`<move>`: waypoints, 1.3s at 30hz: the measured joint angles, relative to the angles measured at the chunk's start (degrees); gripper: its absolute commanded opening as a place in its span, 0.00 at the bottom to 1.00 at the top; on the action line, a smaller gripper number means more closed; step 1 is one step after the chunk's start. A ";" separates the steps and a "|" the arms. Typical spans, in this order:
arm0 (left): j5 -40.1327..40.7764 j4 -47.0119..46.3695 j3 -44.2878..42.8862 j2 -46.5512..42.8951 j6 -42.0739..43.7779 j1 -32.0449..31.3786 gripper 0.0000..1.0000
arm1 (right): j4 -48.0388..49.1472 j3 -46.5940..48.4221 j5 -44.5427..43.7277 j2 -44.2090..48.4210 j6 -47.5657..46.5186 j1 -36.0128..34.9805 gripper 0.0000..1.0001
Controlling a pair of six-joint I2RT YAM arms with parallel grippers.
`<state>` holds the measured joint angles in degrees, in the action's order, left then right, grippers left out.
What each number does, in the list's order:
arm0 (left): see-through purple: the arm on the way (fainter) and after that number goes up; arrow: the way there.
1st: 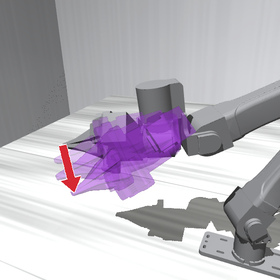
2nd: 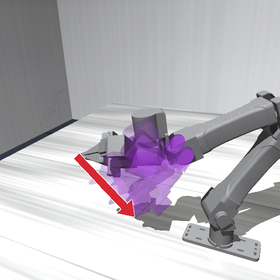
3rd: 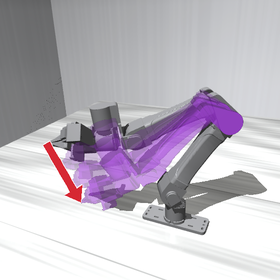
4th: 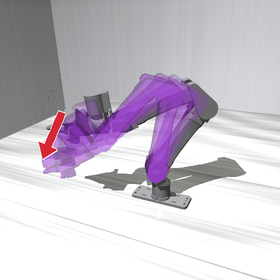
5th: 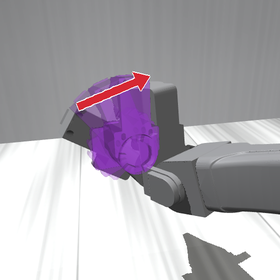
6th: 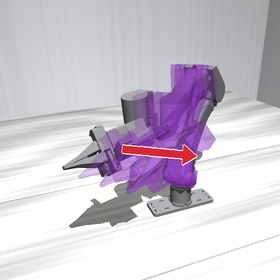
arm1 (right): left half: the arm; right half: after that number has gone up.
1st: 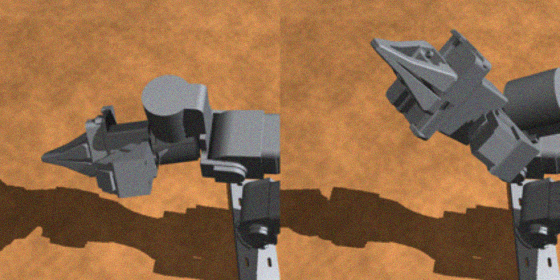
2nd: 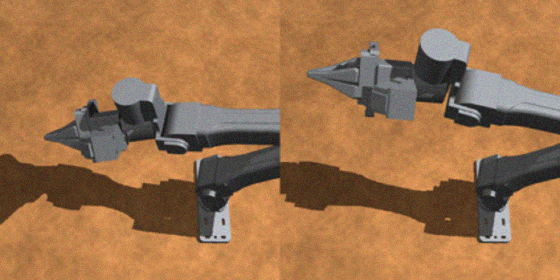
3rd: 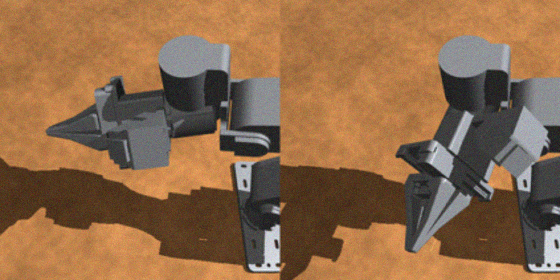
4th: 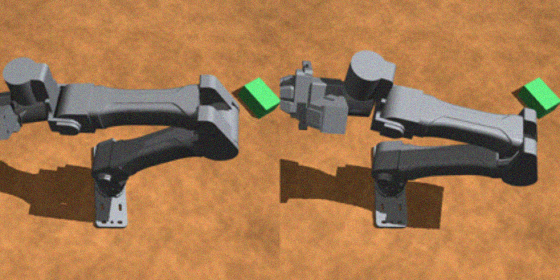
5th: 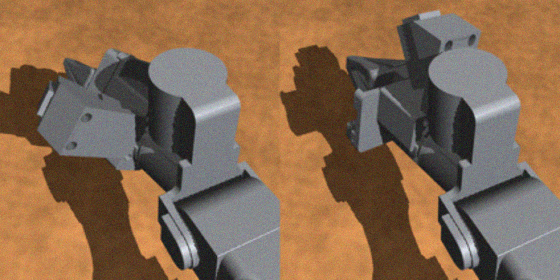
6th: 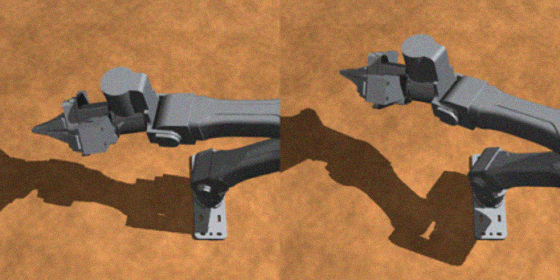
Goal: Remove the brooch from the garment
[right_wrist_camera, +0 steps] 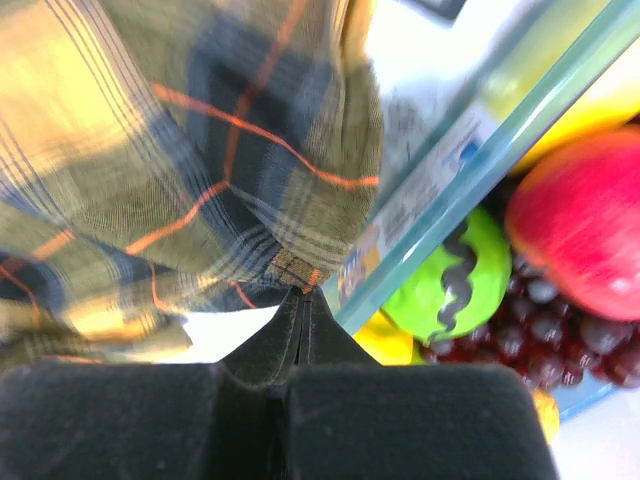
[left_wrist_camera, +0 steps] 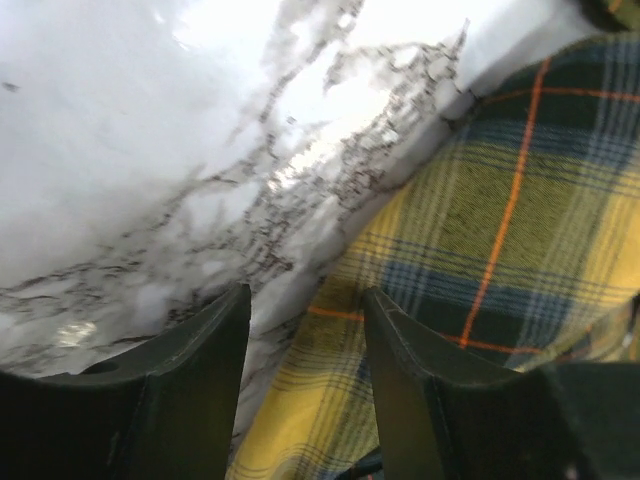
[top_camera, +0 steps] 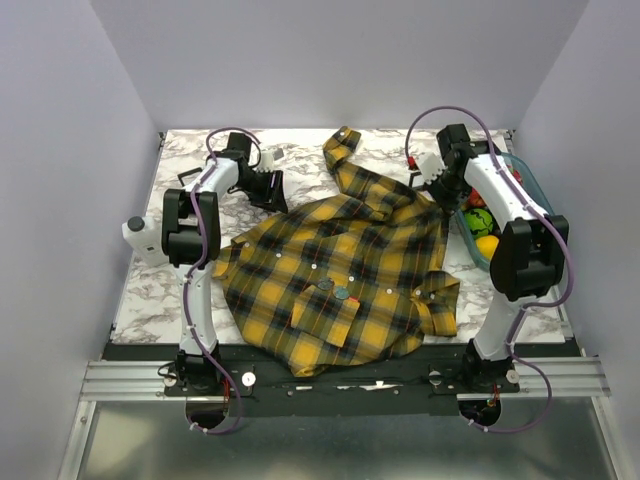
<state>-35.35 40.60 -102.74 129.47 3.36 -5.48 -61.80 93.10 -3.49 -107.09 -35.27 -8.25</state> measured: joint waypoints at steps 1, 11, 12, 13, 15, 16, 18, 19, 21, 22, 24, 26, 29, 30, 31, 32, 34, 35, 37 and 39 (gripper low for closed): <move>-1.11 0.70 0.02 0.11 -0.02 0.00 0.52 | -0.28 1.68 1.18 -0.59 0.39 0.00 0.00; -6.29 4.35 1.66 0.04 0.17 -0.72 0.00 | -0.94 12.92 5.22 -6.32 1.88 -0.04 0.00; -6.40 4.52 1.97 -0.04 0.59 -0.87 0.00 | -1.03 13.33 5.55 -6.60 2.03 -0.04 0.00; -6.45 4.87 2.36 -0.39 0.68 -0.94 0.00 | -1.20 13.81 5.77 -6.91 2.19 -0.04 0.01; -5.90 5.27 3.19 -1.84 0.76 -1.01 0.00 | -1.49 15.26 6.32 -7.48 2.32 -0.04 0.01; -5.22 5.66 3.85 -3.50 0.94 -1.05 0.00 | -1.49 16.02 6.47 -7.63 2.38 -0.04 0.00; -2.99 6.10 4.87 -8.04 1.38 -1.03 0.00 | -1.51 17.38 6.71 -7.67 2.45 -0.04 0.00; -1.40 6.12 5.42 -11.37 1.75 -0.98 0.00 | -1.27 17.81 6.75 -7.52 2.47 -0.04 0.01; 1.51 5.68 6.62 -20.76 2.64 -0.96 0.00 | 0.00 17.22 6.73 -6.27 2.49 -0.04 0.00; 2.67 5.22 7.34 -25.11 3.04 -0.96 0.00 | 0.70 16.31 6.67 -5.20 2.47 -0.04 0.00; 5.35 3.65 10.25 -36.98 4.11 -0.87 0.00 | 2.34 13.60 6.43 -2.19 2.40 -0.04 0.00; 7.37 1.92 14.75 -47.82 5.01 -0.90 0.18 | 3.72 10.03 6.03 1.60 1.90 -0.04 0.00; 8.26 2.14 23.19 -60.41 6.60 -1.38 0.55 | 5.92 3.17 5.29 7.23 0.11 0.02 0.00; 8.20 3.17 25.44 -62.45 6.51 -1.53 0.58 | 6.49 0.52 4.74 9.01 -0.83 0.02 0.00; 7.82 4.37 28.44 -64.15 7.19 -1.86 0.61 | 7.58 -2.58 4.13 10.56 -1.77 0.07 0.00; 7.65 5.90 31.01 -64.67 7.74 -2.08 0.62 | 8.94 -6.25 3.45 12.24 -2.82 0.09 0.00; 7.65 8.68 36.50 -63.76 8.07 -2.45 0.65 | 10.80 -13.77 1.55 14.60 -5.29 0.15 0.01; 7.98 9.57 38.84 -62.10 8.07 -2.49 0.65 | 11.91 -17.25 0.68 15.19 -6.36 0.22 0.00; 9.44 10.58 40.98 -59.19 7.76 -2.49 0.66 | 13.16 -23.06 -1.14 15.19 -8.13 0.46 0.00; 11.69 9.73 40.57 -57.05 7.30 -2.43 0.66 | 13.46 -25.59 -2.19 14.60 -8.79 0.74 0.00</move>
<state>-23.66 50.33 -62.17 72.42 10.66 -7.90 -48.34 67.51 -5.67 -92.49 -44.05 -7.51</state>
